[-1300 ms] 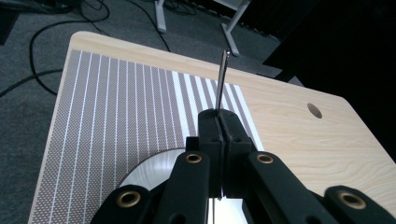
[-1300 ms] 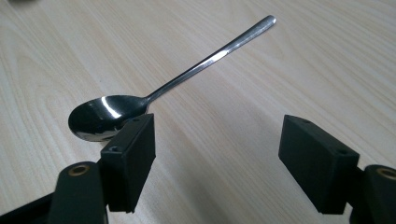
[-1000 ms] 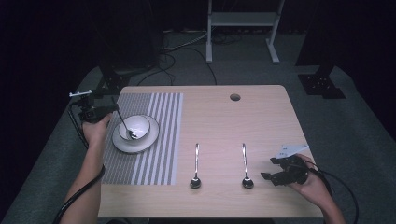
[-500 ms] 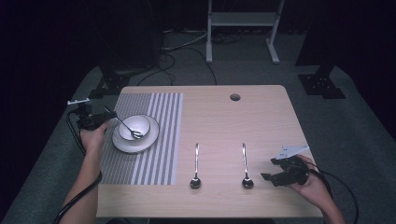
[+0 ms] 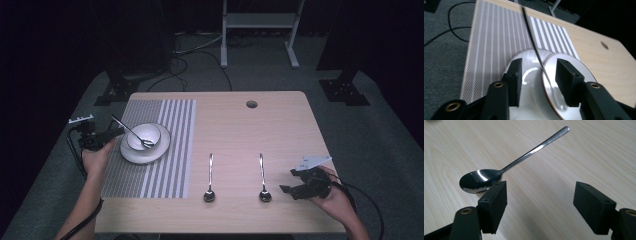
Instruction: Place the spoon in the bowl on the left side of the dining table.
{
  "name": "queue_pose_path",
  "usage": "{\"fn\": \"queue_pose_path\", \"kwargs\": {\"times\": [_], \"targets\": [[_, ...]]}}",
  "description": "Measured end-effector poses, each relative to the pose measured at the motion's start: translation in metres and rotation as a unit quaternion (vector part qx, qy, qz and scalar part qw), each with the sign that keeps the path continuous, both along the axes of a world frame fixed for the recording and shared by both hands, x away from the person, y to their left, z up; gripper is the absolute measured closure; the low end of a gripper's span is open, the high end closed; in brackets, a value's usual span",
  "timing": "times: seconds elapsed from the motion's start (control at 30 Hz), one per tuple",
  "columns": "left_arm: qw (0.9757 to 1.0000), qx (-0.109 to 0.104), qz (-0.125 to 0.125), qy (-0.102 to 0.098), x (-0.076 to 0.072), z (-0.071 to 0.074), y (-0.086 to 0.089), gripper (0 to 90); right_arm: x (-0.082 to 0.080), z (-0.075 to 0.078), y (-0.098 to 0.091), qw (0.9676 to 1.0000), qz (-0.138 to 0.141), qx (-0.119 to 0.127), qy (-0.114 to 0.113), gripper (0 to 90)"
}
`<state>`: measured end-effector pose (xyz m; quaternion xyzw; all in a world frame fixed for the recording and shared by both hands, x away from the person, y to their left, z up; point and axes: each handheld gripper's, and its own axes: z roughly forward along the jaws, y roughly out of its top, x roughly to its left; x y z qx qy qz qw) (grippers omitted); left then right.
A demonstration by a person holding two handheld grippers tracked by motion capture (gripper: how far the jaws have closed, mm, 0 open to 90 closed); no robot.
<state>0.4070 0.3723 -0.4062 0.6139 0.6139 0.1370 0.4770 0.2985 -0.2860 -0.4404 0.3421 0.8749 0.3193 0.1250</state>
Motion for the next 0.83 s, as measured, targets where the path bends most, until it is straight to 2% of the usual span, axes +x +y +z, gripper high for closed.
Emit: {"fn": "queue_pose_path", "kwargs": {"times": [0.07,0.13,0.27,0.33,0.4,0.5,0.6,0.83], "targets": [[1.0,0.004,-0.006,-0.003,-0.006,-0.002,-0.003,52.2,-0.001,0.001,0.0,1.0,-0.002,0.0,-0.001,26.1],[0.9998,-0.006,-0.017,-0.008,-0.013,-0.003,-0.005,50.0,-0.002,0.002,-0.001,1.0,-0.004,0.003,-0.002,26.1],[0.9991,0.004,-0.039,-0.017,-0.026,-0.004,-0.013,43.8,-0.004,0.004,-0.004,0.9999,-0.01,0.009,-0.005,25.6],[0.9986,-0.005,-0.047,-0.022,-0.033,-0.003,-0.017,40.1,-0.004,0.004,-0.006,0.9998,-0.015,0.011,-0.005,24.1],[0.9976,-0.018,-0.062,-0.022,-0.04,-0.002,-0.024,38.4,-0.004,0.005,-0.007,0.9996,-0.021,0.014,-0.007,23.0],[0.9956,-0.01,-0.087,-0.033,-0.05,0.001,-0.038,37.3,-0.003,0.005,-0.007,0.9996,-0.024,0.016,-0.008,22.2],[0.9933,0.007,-0.108,-0.04,-0.057,0.003,-0.051,35.4,-0.004,0.005,-0.007,0.9995,-0.025,0.017,-0.008,21.9],[0.9893,0.009,-0.136,-0.051,-0.066,0.003,-0.069,33.6,-0.004,0.002,-0.007,0.9994,-0.025,0.022,-0.006,21.4]]}}
